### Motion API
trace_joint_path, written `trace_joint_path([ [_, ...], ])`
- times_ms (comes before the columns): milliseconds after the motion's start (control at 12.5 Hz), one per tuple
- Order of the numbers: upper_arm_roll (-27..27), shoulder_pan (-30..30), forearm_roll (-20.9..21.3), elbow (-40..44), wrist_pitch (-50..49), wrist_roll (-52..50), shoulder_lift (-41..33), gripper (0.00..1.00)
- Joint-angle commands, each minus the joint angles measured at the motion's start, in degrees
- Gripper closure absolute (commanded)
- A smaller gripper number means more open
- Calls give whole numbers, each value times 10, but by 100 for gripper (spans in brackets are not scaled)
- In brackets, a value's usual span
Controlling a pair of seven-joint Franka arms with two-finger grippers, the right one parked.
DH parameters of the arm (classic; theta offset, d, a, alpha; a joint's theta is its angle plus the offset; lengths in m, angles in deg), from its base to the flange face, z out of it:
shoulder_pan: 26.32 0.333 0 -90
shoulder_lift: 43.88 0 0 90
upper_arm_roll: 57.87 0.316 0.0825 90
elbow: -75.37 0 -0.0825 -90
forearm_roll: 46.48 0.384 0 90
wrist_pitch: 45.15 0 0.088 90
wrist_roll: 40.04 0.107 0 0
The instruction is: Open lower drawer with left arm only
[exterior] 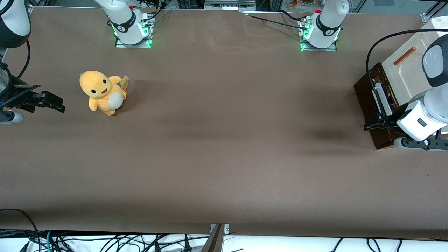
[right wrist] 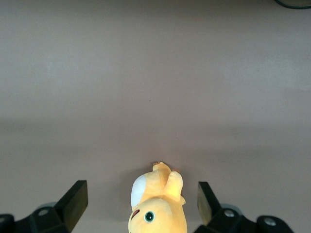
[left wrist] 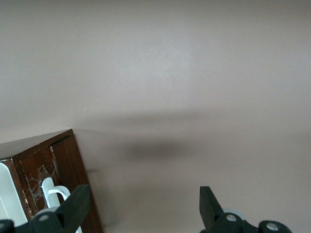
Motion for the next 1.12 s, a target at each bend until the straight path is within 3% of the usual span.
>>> trace_joint_path([
  [0,0,1,-16,13,-4,17,5,0],
  [1038,-1,1,-15,22,-4,16,5,0],
])
